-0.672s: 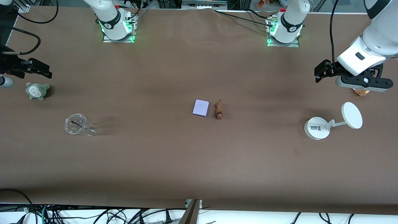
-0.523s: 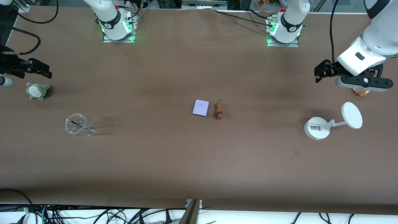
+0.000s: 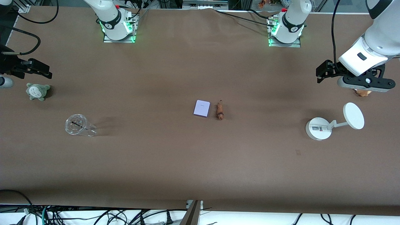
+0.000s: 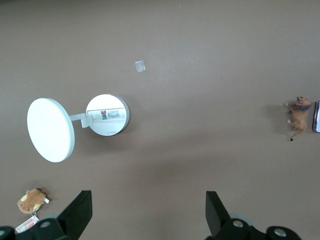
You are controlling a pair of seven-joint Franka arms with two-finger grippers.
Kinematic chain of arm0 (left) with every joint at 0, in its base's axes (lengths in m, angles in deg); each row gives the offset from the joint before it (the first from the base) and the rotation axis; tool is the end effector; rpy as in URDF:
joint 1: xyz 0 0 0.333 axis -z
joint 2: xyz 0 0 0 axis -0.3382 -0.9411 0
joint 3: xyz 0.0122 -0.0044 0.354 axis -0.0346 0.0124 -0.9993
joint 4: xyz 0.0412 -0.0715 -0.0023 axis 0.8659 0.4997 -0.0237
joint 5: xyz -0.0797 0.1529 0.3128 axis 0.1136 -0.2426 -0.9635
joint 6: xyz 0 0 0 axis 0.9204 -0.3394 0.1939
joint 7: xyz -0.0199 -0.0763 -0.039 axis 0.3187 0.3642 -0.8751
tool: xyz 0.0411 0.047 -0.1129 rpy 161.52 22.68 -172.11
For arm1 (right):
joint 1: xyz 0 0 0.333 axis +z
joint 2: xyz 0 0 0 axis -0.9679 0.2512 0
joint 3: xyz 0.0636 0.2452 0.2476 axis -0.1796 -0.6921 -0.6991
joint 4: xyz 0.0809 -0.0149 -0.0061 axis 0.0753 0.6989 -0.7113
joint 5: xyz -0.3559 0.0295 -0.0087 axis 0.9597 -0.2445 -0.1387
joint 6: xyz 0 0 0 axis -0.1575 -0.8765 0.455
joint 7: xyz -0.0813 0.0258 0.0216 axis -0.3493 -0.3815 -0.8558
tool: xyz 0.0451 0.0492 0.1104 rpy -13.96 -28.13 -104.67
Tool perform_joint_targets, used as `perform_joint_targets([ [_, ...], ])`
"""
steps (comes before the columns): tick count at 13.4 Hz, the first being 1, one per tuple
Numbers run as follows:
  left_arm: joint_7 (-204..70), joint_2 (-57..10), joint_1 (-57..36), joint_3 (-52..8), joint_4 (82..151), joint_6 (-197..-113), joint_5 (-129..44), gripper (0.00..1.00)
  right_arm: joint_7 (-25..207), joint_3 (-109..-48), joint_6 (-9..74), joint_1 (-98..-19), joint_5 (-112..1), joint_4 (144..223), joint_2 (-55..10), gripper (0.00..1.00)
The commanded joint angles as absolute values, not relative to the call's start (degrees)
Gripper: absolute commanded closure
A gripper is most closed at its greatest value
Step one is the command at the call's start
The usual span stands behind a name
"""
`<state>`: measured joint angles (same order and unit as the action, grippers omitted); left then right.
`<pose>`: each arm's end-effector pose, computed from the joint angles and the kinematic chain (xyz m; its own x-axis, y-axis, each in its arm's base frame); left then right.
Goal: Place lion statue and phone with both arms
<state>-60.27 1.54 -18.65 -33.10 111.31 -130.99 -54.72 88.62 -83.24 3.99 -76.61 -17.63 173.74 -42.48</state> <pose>0.5193 -0.0682 0.6085 0.9873 -0.1564 -0.0272 -0.1577 -0.9860 -0.0550 0.5277 -0.0206 0.6141 0.9955 0.0115 -0.0944 0.0127 -0.9998 0.0125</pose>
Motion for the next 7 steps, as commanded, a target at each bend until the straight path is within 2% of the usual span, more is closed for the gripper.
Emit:
perform_joint_targets([
  [1,-60.19,-0.09,-17.66,-32.1,109.02,-128.35,-54.2,0.0,89.32,-83.49,2.86,-77.03,-17.15,172.24,-42.04,0.0],
  [7,-60.97,-3.86,-15.29,-29.11,109.19,-127.55,-53.15,0.0,89.49,-83.49,3.12,-77.03,-17.15,172.24,-41.87,0.0],
])
